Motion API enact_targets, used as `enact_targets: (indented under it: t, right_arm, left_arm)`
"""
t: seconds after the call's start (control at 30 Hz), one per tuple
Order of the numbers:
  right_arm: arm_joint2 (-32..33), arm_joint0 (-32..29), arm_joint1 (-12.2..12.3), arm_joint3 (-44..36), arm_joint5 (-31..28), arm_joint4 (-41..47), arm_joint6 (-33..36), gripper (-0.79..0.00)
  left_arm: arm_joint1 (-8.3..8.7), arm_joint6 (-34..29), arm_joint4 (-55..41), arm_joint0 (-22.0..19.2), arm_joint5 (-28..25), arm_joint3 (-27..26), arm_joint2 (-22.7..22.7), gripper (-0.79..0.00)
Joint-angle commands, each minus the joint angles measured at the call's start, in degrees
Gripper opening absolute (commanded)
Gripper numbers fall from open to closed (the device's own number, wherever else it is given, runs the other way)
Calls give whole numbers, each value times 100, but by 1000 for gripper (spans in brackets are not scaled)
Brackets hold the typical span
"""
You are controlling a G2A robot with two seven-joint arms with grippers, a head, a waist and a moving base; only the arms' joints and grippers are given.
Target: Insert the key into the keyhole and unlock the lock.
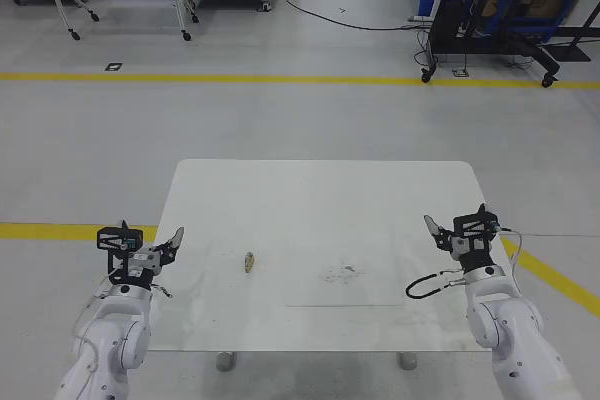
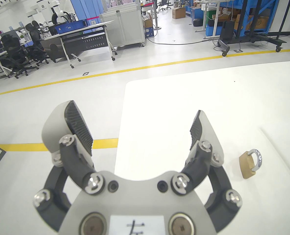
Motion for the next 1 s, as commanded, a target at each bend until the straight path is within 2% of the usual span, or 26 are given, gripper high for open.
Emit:
enact_targets:
  t: [0.0,0.17,0.4,0.67,0.77,0.83,0.93,0.97]
  right_arm:
    - [0,0,0,0,0,0,0,-1]
    - [-52,11,2,1,-134,-30,28,0]
    - [-918,425,-15,274,-1275,-475,457,0]
    - [-1775,1036,-71,994,-2583,-321,675,0]
    - [-1859,1269,-41,1226,-3217,-494,531,0]
    - [-1849,1363,-3,1415,-3731,-637,133,0]
    - [-1759,1530,56,1718,-3973,-1087,-121,0]
    - [-1775,1594,63,1801,-3945,-1239,-102,-99]
  left_arm:
    - [0,0,0,0,0,0,0,0]
    - [0,0,0,0,0,0,0,0]
    - [0,0,0,0,0,0,0,0]
    - [0,0,0,0,0,0,0,0]
    - [0,0,0,0,0,0,0,0]
    - [0,0,0,0,0,0,0,0]
    - [0,0,0,0,0,0,0,0]
    - [0,0,0,0,0,0,0,0]
